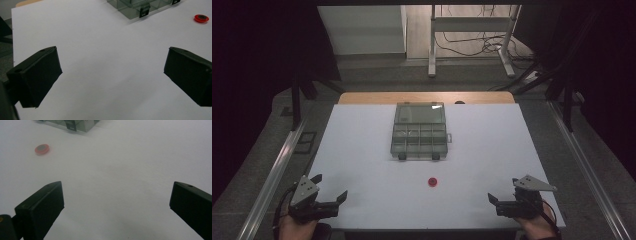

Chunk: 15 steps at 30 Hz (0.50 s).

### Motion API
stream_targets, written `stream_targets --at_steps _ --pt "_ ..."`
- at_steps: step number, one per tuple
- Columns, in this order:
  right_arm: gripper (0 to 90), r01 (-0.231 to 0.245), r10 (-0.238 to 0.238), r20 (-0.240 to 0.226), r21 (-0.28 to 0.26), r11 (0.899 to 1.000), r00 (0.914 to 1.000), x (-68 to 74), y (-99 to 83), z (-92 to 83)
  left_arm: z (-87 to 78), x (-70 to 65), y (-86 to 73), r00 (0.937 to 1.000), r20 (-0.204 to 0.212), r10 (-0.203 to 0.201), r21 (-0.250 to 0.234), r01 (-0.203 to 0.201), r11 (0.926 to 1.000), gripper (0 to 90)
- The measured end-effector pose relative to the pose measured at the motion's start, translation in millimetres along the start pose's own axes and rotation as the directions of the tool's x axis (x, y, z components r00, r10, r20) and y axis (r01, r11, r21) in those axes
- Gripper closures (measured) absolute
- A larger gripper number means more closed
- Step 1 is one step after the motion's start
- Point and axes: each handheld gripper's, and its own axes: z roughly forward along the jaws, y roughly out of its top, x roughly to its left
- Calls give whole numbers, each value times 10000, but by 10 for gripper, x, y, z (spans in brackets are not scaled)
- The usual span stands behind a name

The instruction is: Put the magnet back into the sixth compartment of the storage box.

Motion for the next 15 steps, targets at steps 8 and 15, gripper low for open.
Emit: stream_targets --at_steps 8,15 --pt "0 36 -35 -187 72 10000 9998 -5 5 12 -2 23 -6 9998 112 -142 -46 143 9999 16" --pt "0 18 -13 -260 176 9998 9997 -7 11 23 1 11 -5 9998 181 -4 -25 5 10000 17"
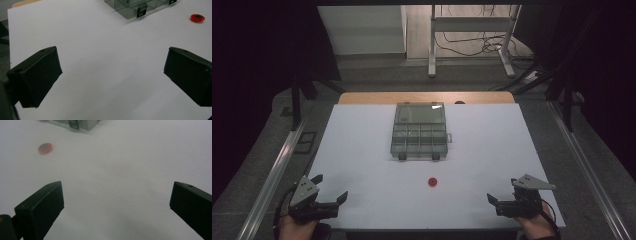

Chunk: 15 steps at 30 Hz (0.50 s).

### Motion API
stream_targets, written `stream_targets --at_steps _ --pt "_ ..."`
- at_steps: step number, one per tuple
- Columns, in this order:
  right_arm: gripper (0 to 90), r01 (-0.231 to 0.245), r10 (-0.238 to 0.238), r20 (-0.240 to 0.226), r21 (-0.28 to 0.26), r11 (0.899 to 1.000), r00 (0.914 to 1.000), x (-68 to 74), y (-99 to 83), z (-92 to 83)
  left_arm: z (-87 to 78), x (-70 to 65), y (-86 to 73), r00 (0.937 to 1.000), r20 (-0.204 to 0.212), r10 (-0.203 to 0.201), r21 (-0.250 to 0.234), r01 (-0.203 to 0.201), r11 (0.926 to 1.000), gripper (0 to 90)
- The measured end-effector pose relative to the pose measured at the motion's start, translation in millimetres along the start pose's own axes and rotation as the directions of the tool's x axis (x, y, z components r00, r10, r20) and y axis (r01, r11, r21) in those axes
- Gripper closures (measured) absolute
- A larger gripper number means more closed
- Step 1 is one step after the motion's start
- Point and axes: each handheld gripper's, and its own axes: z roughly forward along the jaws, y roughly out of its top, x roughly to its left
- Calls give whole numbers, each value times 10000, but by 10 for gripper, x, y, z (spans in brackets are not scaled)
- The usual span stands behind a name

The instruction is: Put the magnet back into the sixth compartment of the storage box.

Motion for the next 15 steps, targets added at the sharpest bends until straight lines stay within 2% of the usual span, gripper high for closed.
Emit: stream_targets --at_steps 7,15 --pt "0 51 -51 -7 78 10000 10000 6 8 10 3 3 1 10000 29 -26 14 26 10000 17" --pt "0 334 -333 -125 108 9994 9994 24 36 18 8 1 2 10000 31 15 56 -15 10000 20"
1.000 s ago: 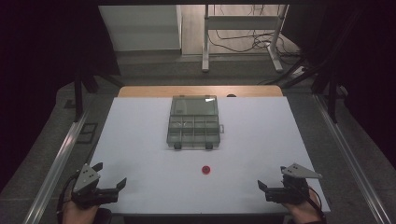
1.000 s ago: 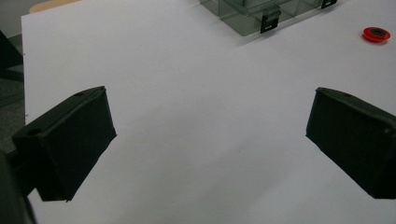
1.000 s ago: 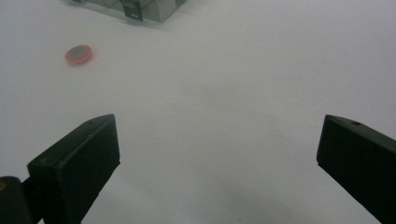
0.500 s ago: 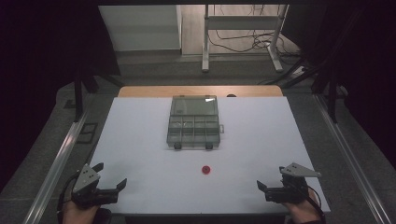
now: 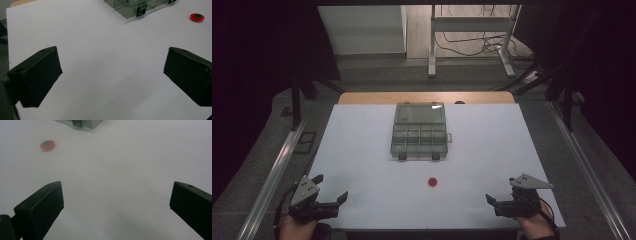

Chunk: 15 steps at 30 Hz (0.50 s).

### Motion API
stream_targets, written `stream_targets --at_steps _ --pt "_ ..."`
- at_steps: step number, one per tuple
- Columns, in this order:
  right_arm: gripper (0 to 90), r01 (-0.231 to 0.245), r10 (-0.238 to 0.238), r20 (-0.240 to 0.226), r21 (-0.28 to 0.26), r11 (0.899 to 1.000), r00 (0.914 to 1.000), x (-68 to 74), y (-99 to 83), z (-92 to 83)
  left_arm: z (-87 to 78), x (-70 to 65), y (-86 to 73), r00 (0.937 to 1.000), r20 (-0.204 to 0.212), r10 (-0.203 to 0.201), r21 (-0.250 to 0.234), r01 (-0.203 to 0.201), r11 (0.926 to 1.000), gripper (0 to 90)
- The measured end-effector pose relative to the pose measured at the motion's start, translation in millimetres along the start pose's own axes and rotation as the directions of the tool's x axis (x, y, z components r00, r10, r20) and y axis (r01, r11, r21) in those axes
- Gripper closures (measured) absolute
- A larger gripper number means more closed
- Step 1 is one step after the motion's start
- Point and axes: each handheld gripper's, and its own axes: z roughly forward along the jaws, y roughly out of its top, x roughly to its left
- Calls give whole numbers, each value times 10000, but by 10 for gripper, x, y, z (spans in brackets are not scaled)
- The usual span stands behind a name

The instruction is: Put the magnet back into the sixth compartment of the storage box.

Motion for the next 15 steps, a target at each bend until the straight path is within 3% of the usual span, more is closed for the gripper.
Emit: stream_targets --at_steps 15 --pt "0 241 -241 -180 23 9997 9995 35 76 57 4 0 1 10000 18 11 42 -11 10000 22"
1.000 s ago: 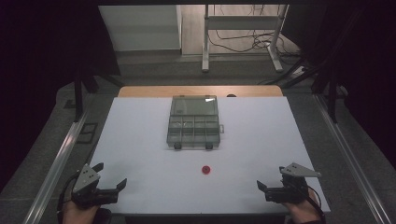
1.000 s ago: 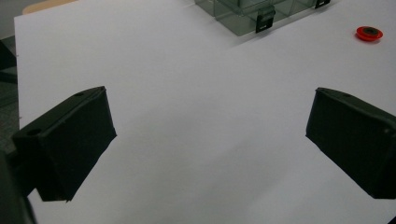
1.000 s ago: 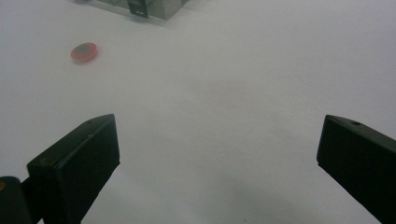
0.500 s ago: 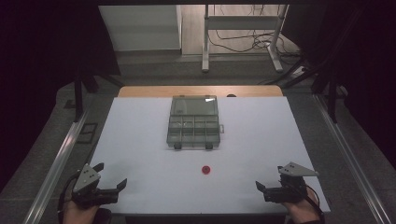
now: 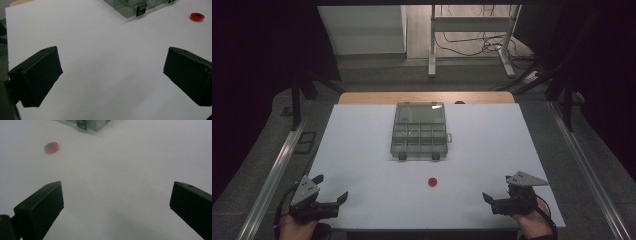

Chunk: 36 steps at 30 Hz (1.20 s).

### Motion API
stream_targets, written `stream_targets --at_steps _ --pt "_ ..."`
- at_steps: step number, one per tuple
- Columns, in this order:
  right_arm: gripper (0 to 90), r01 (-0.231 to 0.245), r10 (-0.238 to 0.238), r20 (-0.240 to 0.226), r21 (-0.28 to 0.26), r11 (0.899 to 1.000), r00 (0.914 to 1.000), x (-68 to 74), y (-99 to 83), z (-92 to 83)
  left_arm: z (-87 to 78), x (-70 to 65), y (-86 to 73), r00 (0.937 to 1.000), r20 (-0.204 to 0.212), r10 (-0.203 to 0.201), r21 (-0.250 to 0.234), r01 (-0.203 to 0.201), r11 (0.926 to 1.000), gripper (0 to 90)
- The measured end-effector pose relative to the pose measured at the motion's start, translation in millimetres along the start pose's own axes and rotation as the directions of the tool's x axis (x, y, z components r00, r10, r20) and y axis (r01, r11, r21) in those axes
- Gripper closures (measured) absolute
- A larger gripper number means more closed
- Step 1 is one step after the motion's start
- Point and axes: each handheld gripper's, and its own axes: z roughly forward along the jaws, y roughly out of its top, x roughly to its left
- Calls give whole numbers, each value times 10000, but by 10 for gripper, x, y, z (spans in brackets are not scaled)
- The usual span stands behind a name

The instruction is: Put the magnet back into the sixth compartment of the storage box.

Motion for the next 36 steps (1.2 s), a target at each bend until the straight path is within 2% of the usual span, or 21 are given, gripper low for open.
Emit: stream_targets --at_steps 6,13,22,29,36 --pt "0 93 -91 -191 133 9999 9998 11 33 26 3 0 0 10000 8 -3 2 3 10000 23" --pt "0 410 -405 -352 139 9991 9986 53 108 68 5 -1 1 10000 14 11 18 -11 10000 23" --pt "0 682 -675 -339 177 9975 9971 86 167 119 8 6 2 9999 128 10 39 -11 10000 28" --pt "0 667 -655 -418 285 9974 9970 107 191 146 1 35 -4 9995 189 -261 -20 261 9997 24" --pt "0 619 -607 -461 270 9977 9971 114 227 170 1 34 -3 9995 194 -239 -11 239 9997 24"
